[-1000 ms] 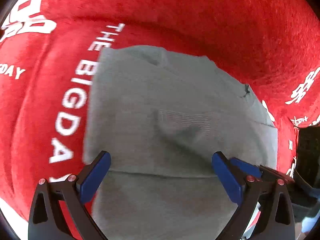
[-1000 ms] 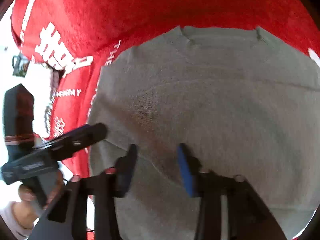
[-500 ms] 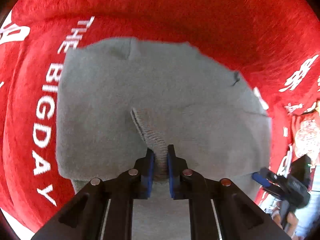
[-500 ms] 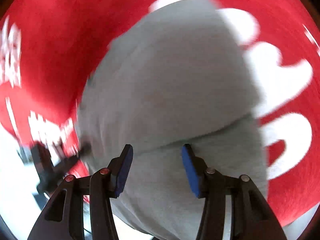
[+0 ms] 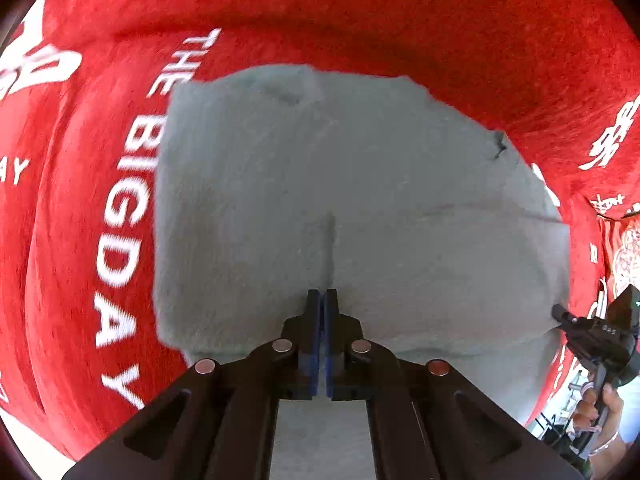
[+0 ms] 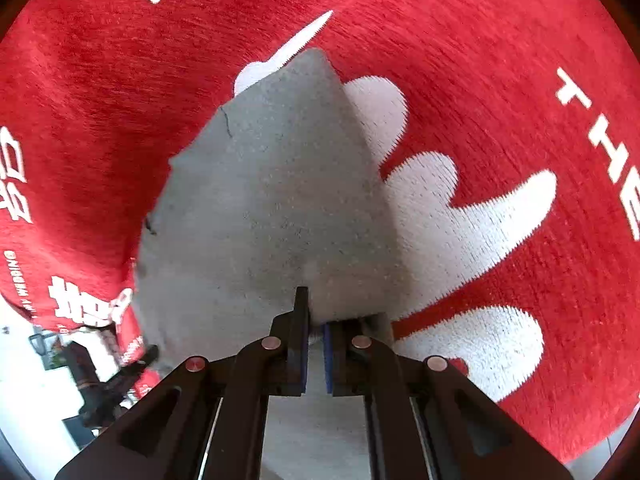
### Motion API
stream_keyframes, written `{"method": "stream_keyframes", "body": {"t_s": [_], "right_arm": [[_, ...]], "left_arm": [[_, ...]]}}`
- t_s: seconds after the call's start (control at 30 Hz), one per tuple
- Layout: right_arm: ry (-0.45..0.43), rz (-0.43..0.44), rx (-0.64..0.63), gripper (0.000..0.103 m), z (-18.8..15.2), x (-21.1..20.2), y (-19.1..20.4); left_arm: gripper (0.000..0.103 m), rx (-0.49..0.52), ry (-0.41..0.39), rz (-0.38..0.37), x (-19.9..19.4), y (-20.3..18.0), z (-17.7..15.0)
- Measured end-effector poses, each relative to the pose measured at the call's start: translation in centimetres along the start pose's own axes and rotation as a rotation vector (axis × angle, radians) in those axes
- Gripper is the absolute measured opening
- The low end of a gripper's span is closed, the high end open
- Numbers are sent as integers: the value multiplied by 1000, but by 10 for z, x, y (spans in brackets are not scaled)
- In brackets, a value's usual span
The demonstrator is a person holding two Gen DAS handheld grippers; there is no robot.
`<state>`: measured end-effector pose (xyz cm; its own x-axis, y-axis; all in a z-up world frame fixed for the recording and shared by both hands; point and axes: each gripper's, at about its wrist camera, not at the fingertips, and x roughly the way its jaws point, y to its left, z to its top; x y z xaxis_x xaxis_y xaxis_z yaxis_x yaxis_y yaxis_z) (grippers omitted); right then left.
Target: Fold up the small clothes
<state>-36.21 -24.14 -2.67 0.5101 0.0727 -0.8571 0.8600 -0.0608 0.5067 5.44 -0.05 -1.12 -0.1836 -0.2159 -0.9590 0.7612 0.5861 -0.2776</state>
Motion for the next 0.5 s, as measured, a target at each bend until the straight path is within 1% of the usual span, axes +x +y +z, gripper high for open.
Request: {"method": "stream_keyframes", "body": {"t_s": [0.03,0.07,0.1,0.17,0.2,0.23,0.27,0.33,0.4,0.5], "right_arm": [[17,15,3,6,0,0,-3],[30,20,2,10,0,-1,-3],[54,15,-12,10,-1,-2,-1],[85,-22,-58,19,-5,-7,4],[91,-43,-93,22,-8,-11,10],[80,-55,-127,31,-10,-17,17],[60,-55,-143,42,-10,-23,22],[-14,-43,-143,50,-6,-40,24],[-70,-26,-93,50,8,-52,20],[-83,0,21,50,39,-41,6]], "left_arm": [[3,-6,-2,-1,-1,1,-2],[3,-11,-5,3,-3,2,-3],[3,-9,-10,18,-5,2,-3],[3,7,-24,60,-13,2,-3],[3,11,-31,66,-17,1,-3],[3,15,-45,74,-23,0,-1],[3,23,-63,84,-29,-3,0],[3,41,-84,87,-39,-8,2],[3,60,-102,80,-47,-18,5],[3,96,-97,83,-41,-34,9]]}}
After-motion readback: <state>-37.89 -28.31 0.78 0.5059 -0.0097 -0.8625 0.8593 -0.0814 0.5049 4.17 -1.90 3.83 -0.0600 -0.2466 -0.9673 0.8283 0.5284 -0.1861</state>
